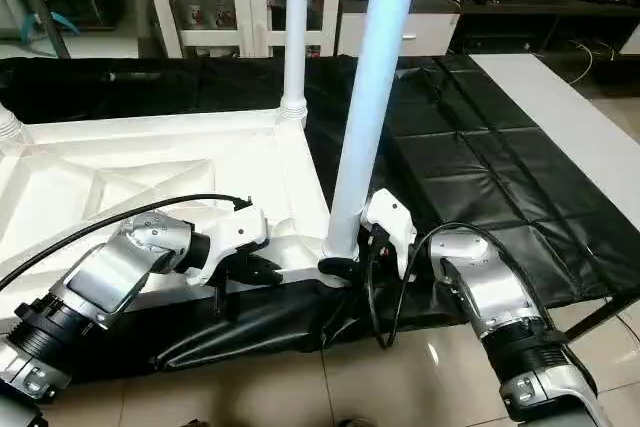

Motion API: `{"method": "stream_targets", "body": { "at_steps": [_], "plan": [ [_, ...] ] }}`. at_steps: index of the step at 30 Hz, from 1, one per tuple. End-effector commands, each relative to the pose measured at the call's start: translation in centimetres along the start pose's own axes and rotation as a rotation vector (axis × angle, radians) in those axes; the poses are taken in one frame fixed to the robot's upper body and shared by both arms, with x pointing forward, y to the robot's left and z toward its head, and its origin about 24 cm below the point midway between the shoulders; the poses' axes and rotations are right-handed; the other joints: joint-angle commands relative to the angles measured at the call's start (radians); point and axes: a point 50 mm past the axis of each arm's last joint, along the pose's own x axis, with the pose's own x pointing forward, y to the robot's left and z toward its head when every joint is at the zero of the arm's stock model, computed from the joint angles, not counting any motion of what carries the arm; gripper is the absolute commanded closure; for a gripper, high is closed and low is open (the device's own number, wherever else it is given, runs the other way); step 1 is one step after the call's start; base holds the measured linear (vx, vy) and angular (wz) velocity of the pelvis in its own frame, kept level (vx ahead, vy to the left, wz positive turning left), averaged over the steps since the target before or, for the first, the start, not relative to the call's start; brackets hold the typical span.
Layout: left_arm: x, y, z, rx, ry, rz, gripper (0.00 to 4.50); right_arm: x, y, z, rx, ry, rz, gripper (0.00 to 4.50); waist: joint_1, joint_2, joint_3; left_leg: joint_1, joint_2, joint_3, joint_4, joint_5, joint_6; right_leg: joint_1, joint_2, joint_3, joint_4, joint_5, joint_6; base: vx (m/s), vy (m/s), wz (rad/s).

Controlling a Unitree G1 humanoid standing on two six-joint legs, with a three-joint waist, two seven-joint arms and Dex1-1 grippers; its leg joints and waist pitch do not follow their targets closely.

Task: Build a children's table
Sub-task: Rotate leg to tighten

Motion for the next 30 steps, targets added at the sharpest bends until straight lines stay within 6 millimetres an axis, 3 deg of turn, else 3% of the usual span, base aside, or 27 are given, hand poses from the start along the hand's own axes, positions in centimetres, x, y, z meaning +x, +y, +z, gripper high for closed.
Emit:
{"method": "stream_targets", "body": {
  "at_steps": [1,3,6,11,14,15,16,19,22,25,30],
  "plan": [
    [0.8,-0.5,-1.2,-0.025,0.065,-0.029,4.5,0.3,0.0,0.5,-0.004,-0.035,0.001,1.81,-0.005,-0.005,-0.058,-0.004,0.032,-0.008,-0.095,-0.287,0.031,0.037,-0.033,0.03,-0.074,-0.409,-0.113,0.0,0.0,0.0],
    [0.8,-0.4,-1.1,-0.027,0.061,-0.021,4.5,0.4,-0.1,0.5,-0.002,-0.037,-0.013,1.81,-0.005,-0.006,-0.058,-0.004,0.031,-0.008,-0.094,-0.287,0.032,0.037,-0.034,0.031,-0.074,-0.412,-0.113,0.0,0.0,0.0],
    [1.1,0.2,-0.7,-0.056,0.025,0.035,4.5,1.2,-1.0,0.3,0.02,-0.036,-0.174,1.81,-0.011,-0.004,-0.057,-0.004,0.027,-0.008,-0.095,-0.293,0.018,0.034,-0.032,0.028,-0.077,-0.438,-0.107,0.0,0.0,0.0],
    [1.6,2.3,0.3,-0.098,-0.027,0.222,4.5,2.8,-2.1,-0.2,0.134,-0.071,-0.444,1.82,-0.025,-0.007,-0.057,0.0,0.022,-0.016,-0.094,-0.345,0.003,0.03,-0.034,0.017,-0.093,-0.537,-0.054,0.0,0.0,0.0],
    [1.9,3.2,0.9,-0.13,-0.051,0.301,4.5,3.8,-2.5,-0.4,0.191,-0.074,-0.598,1.83,-0.03,0.0,-0.059,-0.002,0.022,-0.018,-0.096,-0.352,-0.004,0.03,-0.033,0.014,-0.094,-0.516,-0.048,0.0,0.0,0.0],
    [2.1,4.0,1.4,-0.148,-0.063,0.374,4.5,4.6,-2.7,-0.4,0.225,-0.08,-0.7,1.83,-0.03,0.001,-0.06,-0.002,0.023,-0.018,-0.097,-0.353,-0.003,0.031,-0.032,0.014,-0.094,-0.493,-0.051,0.0,0.0,0.0],
    [2.1,4.0,1.4,-0.149,-0.064,0.377,4.5,4.6,-2.8,-0.3,0.227,-0.08,-0.704,1.83,-0.032,0.001,-0.06,-0.002,0.022,-0.016,-0.097,-0.355,-0.004,0.026,-0.031,0.016,-0.092,-0.484,-0.056,0.0,0.0,0.0],
    [2.3,5.0,1.9,-0.162,-0.066,0.473,4.5,5.8,-3.0,0.0,0.325,-0.114,-0.848,1.83,-0.032,0.008,-0.064,0.0,0.023,-0.013,-0.099,-0.339,-0.012,0.028,-0.028,0.02,-0.083,-0.372,-0.099,0.0,0.0,0.0],
    [2.5,5.6,2.3,-0.175,-0.071,0.537,4.5,7.2,-3.0,0.5,0.429,-0.149,-0.962,1.83,-0.032,0.01,-0.067,0.002,0.023,-0.01,-0.098,-0.329,-0.019,0.028,-0.028,0.024,-0.076,-0.319,-0.119,0.0,0.0,0.0],
    [2.7,5.6,2.4,-0.178,-0.073,0.544,4.5,8.4,-2.5,1.3,0.428,-0.161,-0.984,1.83,-0.03,0.01,-0.072,-0.002,0.023,-0.004,-0.096,-0.272,-0.016,0.034,-0.025,0.028,-0.063,-0.221,-0.147,0.0,0.0,0.0],
    [2.9,5.5,2.3,-0.176,-0.073,0.524,4.5,9.6,-1.8,2.1,0.381,-0.183,-0.955,1.83,-0.026,0.006,-0.075,0.0,0.02,0.008,-0.086,-0.225,0.008,0.028,-0.024,0.034,-0.057,-0.171,-0.182,0.065,-0.024,0.07]
  ]
}}
